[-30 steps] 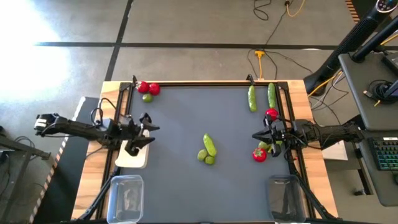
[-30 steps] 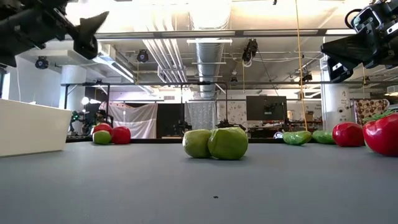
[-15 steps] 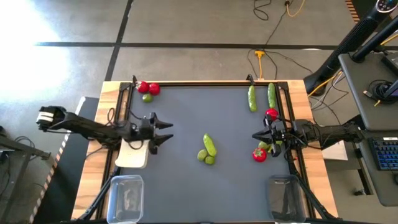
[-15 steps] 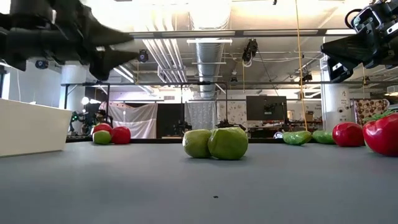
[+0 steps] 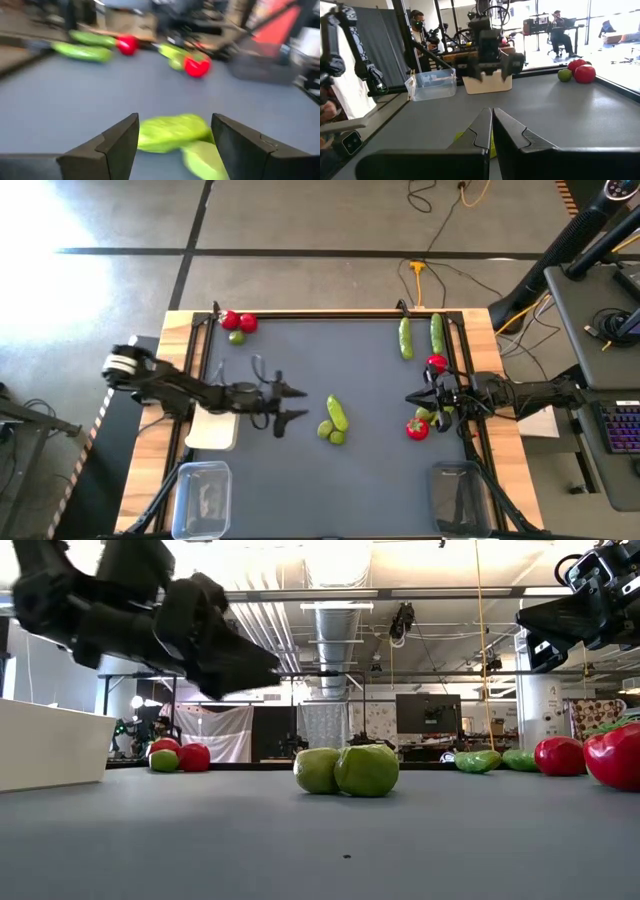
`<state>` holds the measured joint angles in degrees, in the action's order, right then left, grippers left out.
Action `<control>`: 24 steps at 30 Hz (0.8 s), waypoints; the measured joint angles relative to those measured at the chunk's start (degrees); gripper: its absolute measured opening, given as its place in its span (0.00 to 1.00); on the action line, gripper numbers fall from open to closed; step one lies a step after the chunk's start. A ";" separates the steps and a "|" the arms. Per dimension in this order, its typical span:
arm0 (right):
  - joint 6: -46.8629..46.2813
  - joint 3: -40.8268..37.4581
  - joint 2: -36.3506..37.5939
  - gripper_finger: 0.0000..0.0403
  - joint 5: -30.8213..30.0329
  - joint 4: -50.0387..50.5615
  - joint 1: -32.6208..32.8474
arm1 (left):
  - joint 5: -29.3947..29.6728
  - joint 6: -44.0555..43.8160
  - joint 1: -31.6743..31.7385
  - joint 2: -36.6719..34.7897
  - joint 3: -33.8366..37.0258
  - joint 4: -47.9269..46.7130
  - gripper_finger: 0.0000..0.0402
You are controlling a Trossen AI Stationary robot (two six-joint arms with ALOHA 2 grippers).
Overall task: Sort produce into baskets
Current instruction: Put the green lime into the white bin
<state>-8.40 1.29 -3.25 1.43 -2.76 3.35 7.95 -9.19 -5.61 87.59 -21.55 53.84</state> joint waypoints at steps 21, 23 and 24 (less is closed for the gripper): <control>0.00 0.00 -0.01 0.02 0.00 -0.02 0.00 | -4.53 6.08 -2.77 17.86 -14.10 -13.52 0.71; 0.00 0.00 -0.01 0.02 0.00 0.00 -0.01 | -4.53 6.90 -2.84 18.78 -14.19 -12.22 0.71; 0.00 0.01 0.00 0.02 0.00 -0.01 -0.01 | -4.53 7.14 -2.84 19.43 -14.14 -11.46 0.71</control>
<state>-8.40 1.30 -3.26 1.43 -2.77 3.33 3.42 -2.05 -8.45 107.02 -35.69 42.39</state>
